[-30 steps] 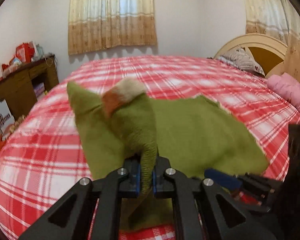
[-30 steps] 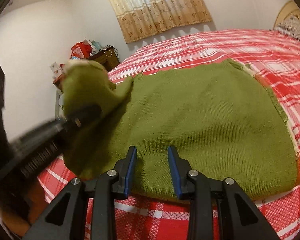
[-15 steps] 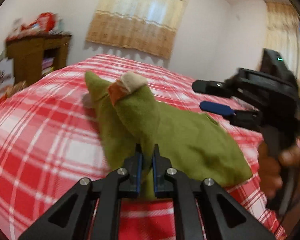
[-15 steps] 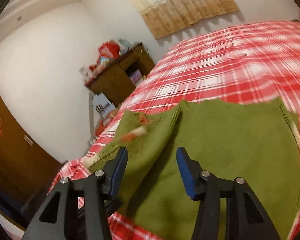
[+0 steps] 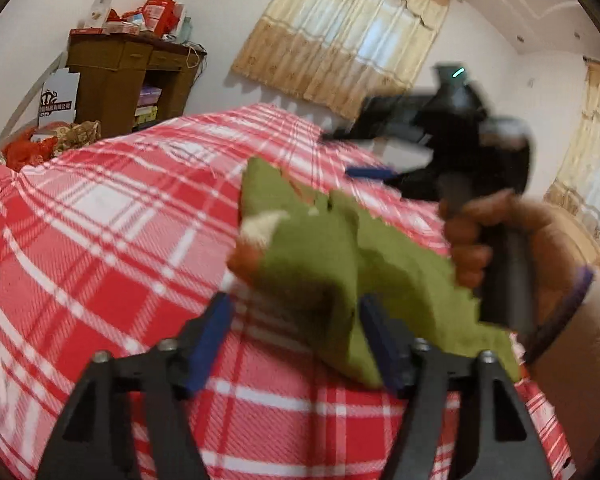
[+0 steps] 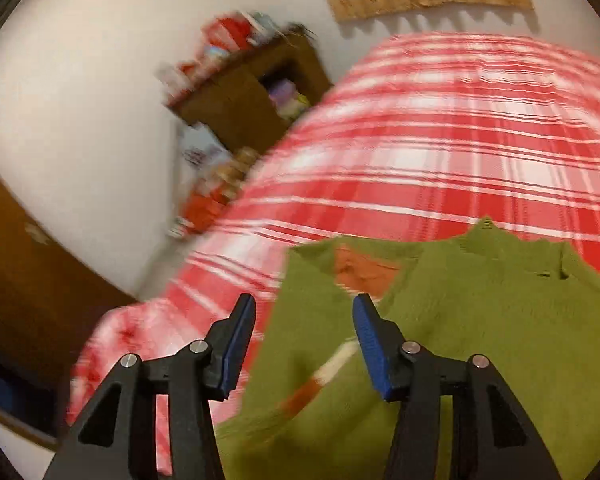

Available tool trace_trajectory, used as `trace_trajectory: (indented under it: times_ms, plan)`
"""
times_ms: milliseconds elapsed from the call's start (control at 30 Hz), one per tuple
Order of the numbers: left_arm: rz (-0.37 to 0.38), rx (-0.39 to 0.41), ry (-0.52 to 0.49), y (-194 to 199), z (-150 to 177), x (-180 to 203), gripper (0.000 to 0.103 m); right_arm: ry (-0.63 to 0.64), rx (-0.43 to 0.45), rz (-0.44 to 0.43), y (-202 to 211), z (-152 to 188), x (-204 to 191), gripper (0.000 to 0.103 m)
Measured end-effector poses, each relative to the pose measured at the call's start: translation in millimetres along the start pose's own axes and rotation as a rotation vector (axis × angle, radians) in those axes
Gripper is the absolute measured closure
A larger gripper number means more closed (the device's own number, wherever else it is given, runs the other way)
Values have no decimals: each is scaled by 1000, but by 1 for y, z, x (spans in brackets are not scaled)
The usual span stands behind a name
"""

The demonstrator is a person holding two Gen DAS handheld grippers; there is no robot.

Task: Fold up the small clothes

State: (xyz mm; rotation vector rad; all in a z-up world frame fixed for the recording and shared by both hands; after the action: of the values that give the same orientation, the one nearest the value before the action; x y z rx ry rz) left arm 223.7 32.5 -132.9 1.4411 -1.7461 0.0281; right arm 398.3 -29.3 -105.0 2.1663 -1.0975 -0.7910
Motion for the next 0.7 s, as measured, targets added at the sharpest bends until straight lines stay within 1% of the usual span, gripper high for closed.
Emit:
trace_trajectory:
  times_ms: [33,100,167,200,267,300,333,400,433,467,500,567,633,667,700]
  plan:
    - [21,-8,32,-1,-5,0,32,1,-27,4,-9,2,3,51]
    - [37,-14,82,-5,-14,-1,32,-2,-121,71,-31,13,14,58]
    - [40,-19,85,-14,-17,-2,32,-17,-214,129,-51,27,29,78]
    - [31,-28,62,-22,-17,3,32,-13,-216,143,-54,29,32,83]
    - [24,-48,39,-28,-11,5,32,15,-197,161,-55,28,35,95]
    - [19,-59,40,-35,-10,6,32,16,-194,163,-54,27,36,97]
    - [18,-65,47,-33,-8,0,32,15,-188,160,-52,26,36,100]
    - [20,-85,75,-36,-6,-4,32,20,-129,135,-38,18,29,101]
    - [26,-82,85,-33,-5,-6,32,18,-90,113,-31,10,22,101]
    - [29,-74,93,-33,-7,-8,32,15,-26,59,-19,-2,11,101]
    - [27,-61,103,-30,-7,-10,32,23,11,20,-12,-11,1,101]
    - [30,-56,119,-27,-6,-13,32,66,65,-9,-3,-28,-18,101]
    - [28,-50,131,-28,-6,-17,32,105,79,-23,-2,-40,-33,101]
    - [30,-48,138,-28,-7,-18,32,111,69,-49,-8,-42,-38,100]
    - [32,-45,145,-28,-7,-20,32,100,42,-115,-19,-40,-42,100]
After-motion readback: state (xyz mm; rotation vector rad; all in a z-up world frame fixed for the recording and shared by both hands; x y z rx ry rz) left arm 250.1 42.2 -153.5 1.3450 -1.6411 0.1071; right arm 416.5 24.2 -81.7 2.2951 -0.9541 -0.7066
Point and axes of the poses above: each gripper's, at about its wrist camera, not at the fingertips, and y roughly against the way its jaws point, x to its right, z to its underside, the point moved 8 cm from there along -y, roughly the way its jaws point, and after that the axes turned 13 degrees about y, right-handed, at the moved point
